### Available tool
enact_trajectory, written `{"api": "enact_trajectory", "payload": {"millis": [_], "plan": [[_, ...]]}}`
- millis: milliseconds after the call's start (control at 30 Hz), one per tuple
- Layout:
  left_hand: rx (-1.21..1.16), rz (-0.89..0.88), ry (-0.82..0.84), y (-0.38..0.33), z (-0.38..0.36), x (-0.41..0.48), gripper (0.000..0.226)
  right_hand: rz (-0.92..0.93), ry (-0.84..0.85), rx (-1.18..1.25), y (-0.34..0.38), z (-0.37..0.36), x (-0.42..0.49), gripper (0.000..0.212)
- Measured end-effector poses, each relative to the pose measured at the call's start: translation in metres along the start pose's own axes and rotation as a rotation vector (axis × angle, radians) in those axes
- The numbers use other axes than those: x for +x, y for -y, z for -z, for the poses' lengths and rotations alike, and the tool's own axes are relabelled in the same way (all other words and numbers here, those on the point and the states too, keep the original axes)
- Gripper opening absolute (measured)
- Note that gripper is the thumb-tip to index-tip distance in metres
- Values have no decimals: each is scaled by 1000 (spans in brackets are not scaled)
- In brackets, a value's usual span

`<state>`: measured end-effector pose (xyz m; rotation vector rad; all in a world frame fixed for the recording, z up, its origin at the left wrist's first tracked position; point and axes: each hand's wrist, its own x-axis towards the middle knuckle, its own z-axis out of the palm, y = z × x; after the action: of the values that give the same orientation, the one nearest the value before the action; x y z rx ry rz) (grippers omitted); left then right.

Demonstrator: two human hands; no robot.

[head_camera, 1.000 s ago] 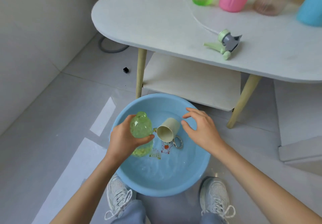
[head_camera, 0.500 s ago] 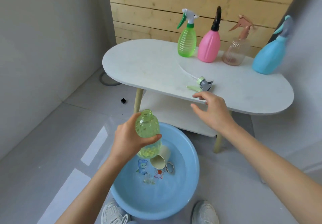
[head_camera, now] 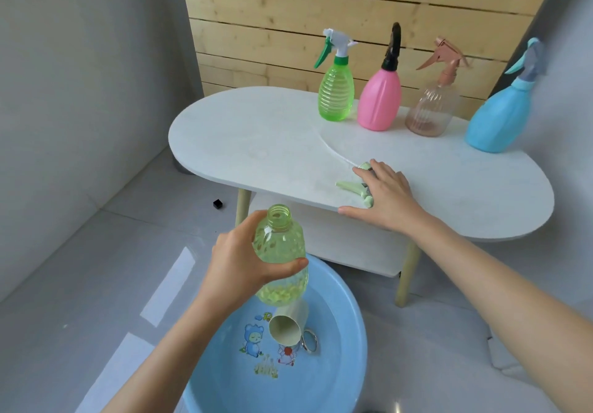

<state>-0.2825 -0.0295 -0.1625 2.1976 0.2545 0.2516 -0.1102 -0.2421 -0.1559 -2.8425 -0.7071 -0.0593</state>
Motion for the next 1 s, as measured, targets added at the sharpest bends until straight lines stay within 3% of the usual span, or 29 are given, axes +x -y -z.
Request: {"api": "enact_trajectory", "payload": {"millis": [167, 367, 533, 833, 1000], "plan": [[-40, 0, 11, 6, -6, 12, 87, 91, -125, 5, -8, -13, -10, 69], [-77, 29, 1, 6, -6, 9, 89, 158, -220, 52, -4, -9, -35, 28], [-103, 47, -9, -3, 6, -7, 96, 80, -325, 423, 21, 37, -71, 11], [-38, 44, -35, -19, 27, -27, 101, -233, -78, 1223, 53, 130, -121, 7], [-30, 64, -65, -20, 39, -39, 104, -388, -39, 1351, 55, 138, -136, 6]]}}
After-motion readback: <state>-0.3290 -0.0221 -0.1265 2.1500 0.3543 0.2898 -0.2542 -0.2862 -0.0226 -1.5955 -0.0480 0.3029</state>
